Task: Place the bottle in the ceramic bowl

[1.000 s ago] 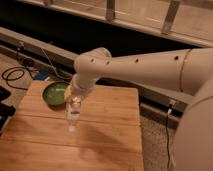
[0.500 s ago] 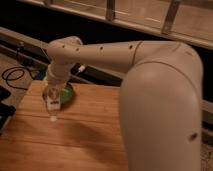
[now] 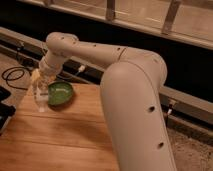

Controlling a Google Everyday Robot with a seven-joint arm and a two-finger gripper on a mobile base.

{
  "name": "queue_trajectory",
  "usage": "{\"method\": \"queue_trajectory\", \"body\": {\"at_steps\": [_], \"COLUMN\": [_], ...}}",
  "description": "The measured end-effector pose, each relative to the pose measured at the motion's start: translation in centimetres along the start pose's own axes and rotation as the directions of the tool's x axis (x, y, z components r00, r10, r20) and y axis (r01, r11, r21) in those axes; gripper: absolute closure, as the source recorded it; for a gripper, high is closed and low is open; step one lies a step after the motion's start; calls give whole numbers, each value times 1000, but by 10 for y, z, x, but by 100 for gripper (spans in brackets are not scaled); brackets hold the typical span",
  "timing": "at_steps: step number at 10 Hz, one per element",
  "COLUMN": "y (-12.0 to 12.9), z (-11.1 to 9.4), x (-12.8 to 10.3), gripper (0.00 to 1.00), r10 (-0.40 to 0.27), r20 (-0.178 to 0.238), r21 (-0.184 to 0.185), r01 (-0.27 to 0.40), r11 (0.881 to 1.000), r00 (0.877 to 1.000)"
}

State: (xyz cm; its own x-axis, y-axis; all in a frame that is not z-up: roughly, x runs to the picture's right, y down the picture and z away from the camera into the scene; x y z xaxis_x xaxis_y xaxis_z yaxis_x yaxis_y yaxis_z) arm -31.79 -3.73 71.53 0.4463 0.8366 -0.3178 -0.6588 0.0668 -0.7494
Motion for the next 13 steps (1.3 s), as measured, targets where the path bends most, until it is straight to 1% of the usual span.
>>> {"method": "queue_trajectory", "body": {"at_steps": [2,3,4,6,7,8,9,10,12,13], "y": [-2,-6,-13,-48,-54,-58,-72,-79,-83,-88], "z": [-1,-1,-4,-19,-19,-19,-22,-21,-13,-12], "x": [1,4,6,6,6,6,8,7,-3,-14], "gripper": [100,100,100,100,100,100,100,100,100,100], "r10": [6,27,48,99,113,130,156,168,162,148], "r20": [4,9,24,77,78,86,100,106,102,106], "r21": [7,33,57,75,82,84,90,92,80,78], "r01": [-6,-27,-49,-105,-119,-137,-165,-178,-171,-157], "r11": [1000,999,997,992,989,987,982,980,982,985], "r00": [1000,1000,999,992,991,988,983,980,981,983]}}
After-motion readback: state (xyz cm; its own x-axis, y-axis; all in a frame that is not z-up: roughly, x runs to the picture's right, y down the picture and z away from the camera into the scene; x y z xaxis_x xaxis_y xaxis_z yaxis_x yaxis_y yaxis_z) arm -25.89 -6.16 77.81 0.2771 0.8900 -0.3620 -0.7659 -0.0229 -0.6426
